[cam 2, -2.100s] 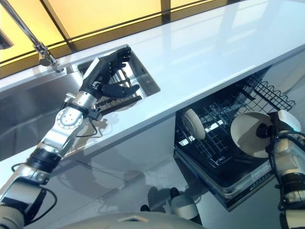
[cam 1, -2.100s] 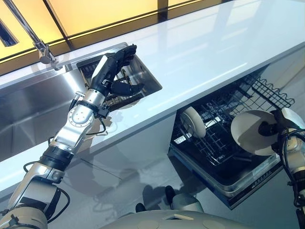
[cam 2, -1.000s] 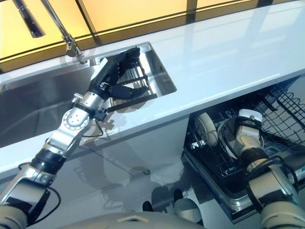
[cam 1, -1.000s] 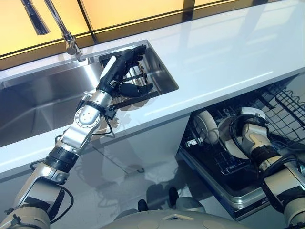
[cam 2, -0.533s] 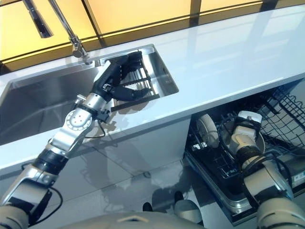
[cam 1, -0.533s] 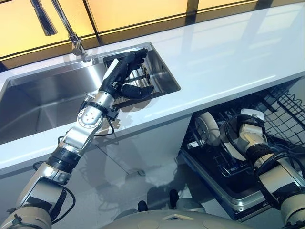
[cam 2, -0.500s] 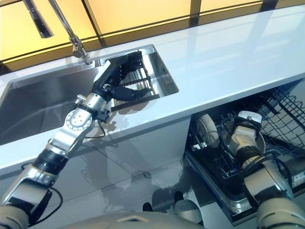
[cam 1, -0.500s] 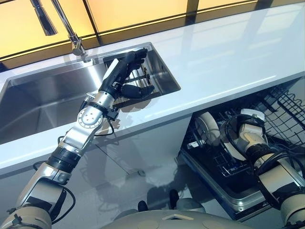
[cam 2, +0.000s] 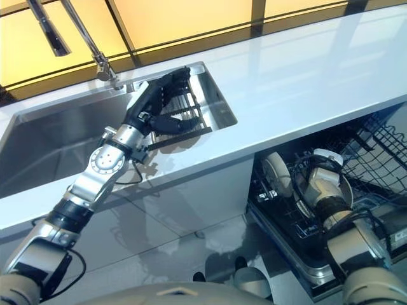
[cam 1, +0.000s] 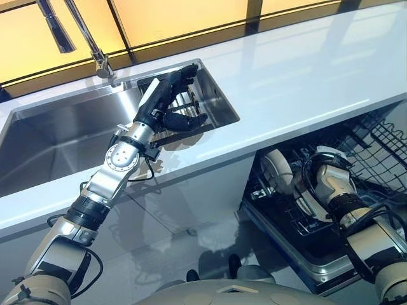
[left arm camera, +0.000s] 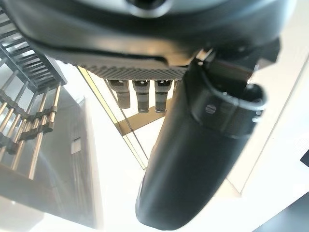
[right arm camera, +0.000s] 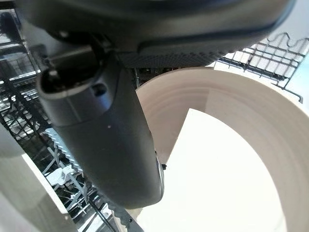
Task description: Pick up plates and place into dishwasher.
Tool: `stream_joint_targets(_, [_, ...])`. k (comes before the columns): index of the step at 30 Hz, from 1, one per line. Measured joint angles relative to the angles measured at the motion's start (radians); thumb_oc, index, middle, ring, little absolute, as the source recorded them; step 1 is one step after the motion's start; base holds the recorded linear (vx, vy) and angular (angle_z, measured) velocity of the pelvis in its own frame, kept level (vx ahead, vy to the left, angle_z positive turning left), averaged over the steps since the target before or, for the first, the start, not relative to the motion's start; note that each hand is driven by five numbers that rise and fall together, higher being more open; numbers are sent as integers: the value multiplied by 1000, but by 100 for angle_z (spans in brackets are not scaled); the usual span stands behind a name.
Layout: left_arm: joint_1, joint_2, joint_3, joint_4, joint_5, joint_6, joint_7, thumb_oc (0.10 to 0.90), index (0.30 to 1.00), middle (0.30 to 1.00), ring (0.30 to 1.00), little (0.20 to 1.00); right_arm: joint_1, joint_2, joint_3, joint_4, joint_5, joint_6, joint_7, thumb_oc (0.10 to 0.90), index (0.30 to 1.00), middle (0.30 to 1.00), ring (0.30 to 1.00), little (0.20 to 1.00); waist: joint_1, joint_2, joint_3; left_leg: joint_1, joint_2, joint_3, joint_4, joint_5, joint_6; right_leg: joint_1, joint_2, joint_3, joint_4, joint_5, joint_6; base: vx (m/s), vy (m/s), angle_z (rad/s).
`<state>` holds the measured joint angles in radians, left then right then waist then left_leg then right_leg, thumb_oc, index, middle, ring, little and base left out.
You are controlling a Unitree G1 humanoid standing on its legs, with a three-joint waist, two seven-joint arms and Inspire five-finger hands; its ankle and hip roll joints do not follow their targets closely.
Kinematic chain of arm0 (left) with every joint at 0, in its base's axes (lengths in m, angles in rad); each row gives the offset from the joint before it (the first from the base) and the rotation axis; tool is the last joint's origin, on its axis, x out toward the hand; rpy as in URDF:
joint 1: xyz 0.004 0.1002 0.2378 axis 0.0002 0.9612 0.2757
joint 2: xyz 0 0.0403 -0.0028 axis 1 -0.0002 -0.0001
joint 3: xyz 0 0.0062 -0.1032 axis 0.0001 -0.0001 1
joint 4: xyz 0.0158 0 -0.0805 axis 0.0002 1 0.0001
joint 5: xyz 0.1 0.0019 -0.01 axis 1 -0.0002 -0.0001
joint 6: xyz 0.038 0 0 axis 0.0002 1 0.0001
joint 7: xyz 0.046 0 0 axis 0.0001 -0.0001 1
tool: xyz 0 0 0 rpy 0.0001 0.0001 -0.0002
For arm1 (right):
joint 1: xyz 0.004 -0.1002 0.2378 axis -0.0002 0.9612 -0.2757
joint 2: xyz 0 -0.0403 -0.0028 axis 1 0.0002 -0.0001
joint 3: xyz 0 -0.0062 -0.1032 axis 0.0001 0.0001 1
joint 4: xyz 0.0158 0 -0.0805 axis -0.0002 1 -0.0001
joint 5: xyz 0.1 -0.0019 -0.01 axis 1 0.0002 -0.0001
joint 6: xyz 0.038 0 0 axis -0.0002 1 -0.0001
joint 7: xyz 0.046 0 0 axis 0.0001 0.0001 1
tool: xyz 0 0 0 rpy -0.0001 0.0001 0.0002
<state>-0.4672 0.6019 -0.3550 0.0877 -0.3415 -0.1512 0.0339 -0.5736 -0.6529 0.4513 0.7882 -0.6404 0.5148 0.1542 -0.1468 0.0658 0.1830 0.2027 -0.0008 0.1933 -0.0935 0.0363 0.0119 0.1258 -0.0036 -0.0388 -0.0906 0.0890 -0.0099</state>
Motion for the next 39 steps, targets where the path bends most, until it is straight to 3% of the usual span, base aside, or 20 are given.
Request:
stream_joint_targets(18, [0, 0, 0, 3, 28, -1, 1, 800, 900, 900, 900, 900, 42, -66, -61, -87, 70, -19, 30, 800, 900, 900, 900, 900, -23, -9, 6, -5, 0, 5, 0, -3, 0, -8, 0, 5, 0, 0, 0, 0, 0, 0])
stream_joint_targets(22, [1, 3, 4, 5, 30, -4, 0, 800, 900, 900, 900, 900, 103, -107, -139, -183, 92, -36, 24, 800, 900, 900, 900, 900, -25, -14, 9, -9, 0, 18, 0, -5, -1, -14, 2, 11, 0, 0, 0, -6, -5, -5])
stream_joint_targets(28, [1, 6, 5, 5, 30, -5, -1, 800, 900, 900, 900, 900, 110, -116, -173, -227, 127, -46, 8, 800, 900, 900, 900, 900, -46, -28, 18, -5, 0, 25, 0, -9, 0, -15, 3, 24, 0, 0, 0, 3, -4, -5])
stream_joint_targets(39, [1, 9, 8, 8, 31, -8, -2, 800, 900, 900, 900, 900, 158, -132, -255, -348, 173, -60, -15, 800, 900, 900, 900, 900, -54, -28, 20, -5, 0, 27, 0, -12, 0, -17, 3, 27, 0, -3, 5, 0, 0, 0])
